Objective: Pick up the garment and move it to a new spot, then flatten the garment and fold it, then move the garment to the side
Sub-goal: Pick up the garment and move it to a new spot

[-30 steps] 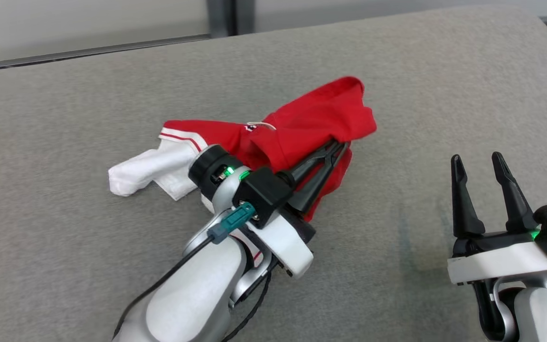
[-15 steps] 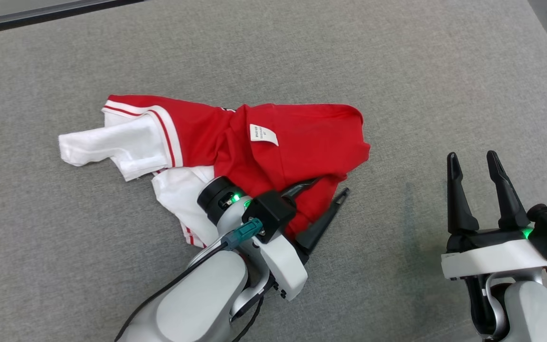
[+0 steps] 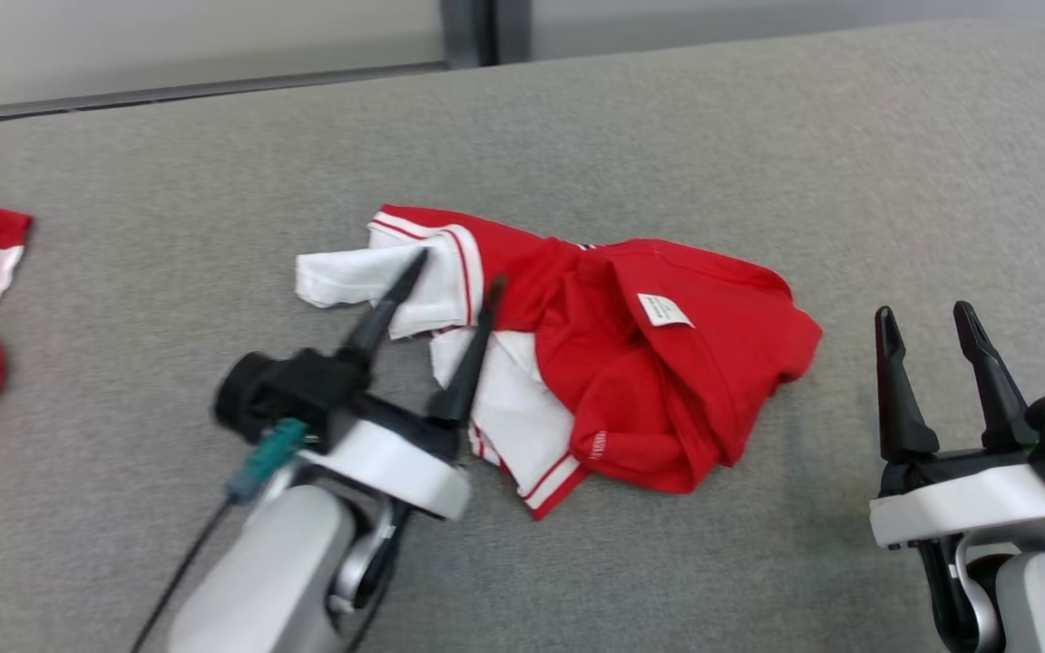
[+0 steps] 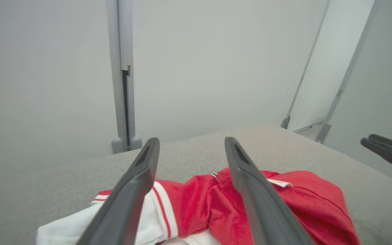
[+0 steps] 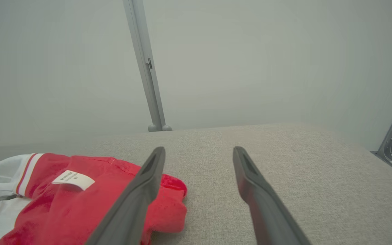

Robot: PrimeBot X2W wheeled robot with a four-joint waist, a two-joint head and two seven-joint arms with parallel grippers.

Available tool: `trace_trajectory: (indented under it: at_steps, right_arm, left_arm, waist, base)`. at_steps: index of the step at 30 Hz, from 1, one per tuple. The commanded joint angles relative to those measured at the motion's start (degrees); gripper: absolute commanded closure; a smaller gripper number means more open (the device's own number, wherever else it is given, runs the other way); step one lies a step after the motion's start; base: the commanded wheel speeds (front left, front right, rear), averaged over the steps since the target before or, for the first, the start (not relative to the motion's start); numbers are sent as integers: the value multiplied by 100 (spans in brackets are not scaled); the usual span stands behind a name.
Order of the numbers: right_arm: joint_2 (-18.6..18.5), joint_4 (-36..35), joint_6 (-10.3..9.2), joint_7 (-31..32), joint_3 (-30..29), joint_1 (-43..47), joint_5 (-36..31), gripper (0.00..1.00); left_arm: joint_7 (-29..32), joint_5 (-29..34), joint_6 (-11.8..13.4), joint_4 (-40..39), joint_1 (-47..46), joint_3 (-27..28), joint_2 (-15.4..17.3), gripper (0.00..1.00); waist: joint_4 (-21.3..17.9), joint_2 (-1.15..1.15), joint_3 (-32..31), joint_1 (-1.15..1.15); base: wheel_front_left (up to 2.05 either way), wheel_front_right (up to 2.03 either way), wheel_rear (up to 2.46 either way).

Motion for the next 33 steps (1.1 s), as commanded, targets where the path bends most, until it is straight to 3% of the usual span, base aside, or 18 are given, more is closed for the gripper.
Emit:
trace_trajectory:
  at_steps: [1, 8, 13, 22, 33]
  right_arm:
    - [-63, -34, -2, 46, -12, 67, -22, 0]
    - [-115, -215, -2, 251, -38, 240, -53, 0]
    - [-131, -316, -2, 366, -24, 337, -49, 0]
    - [-161, -328, -2, 478, 19, 580, -25, 0]
    - [-154, -417, -1, 664, -69, 1079, -61, 0]
  left_arm:
    - [-25, -48, 91, -25, 131, 166, 88, 0]
    - [-32, -227, 319, -75, 727, 1334, 449, 0]
    - [-33, -195, 175, -75, 1136, 1849, 613, 0]
    - [-34, 1, -66, -77, 1568, 2038, 550, 0]
    - [-35, 207, -190, 5, 2113, 1974, 567, 0]
  waist:
    - [254, 0, -215, 0]
    - [608, 0, -421, 0]
    - [759, 0, -532, 0]
    - [771, 0, -887, 0]
    - [755, 0, -1418, 0]
  base:
    - [0, 0, 0]
    - [0, 0, 0]
    - [0, 0, 0]
    - [0, 0, 0]
    - [0, 0, 0]
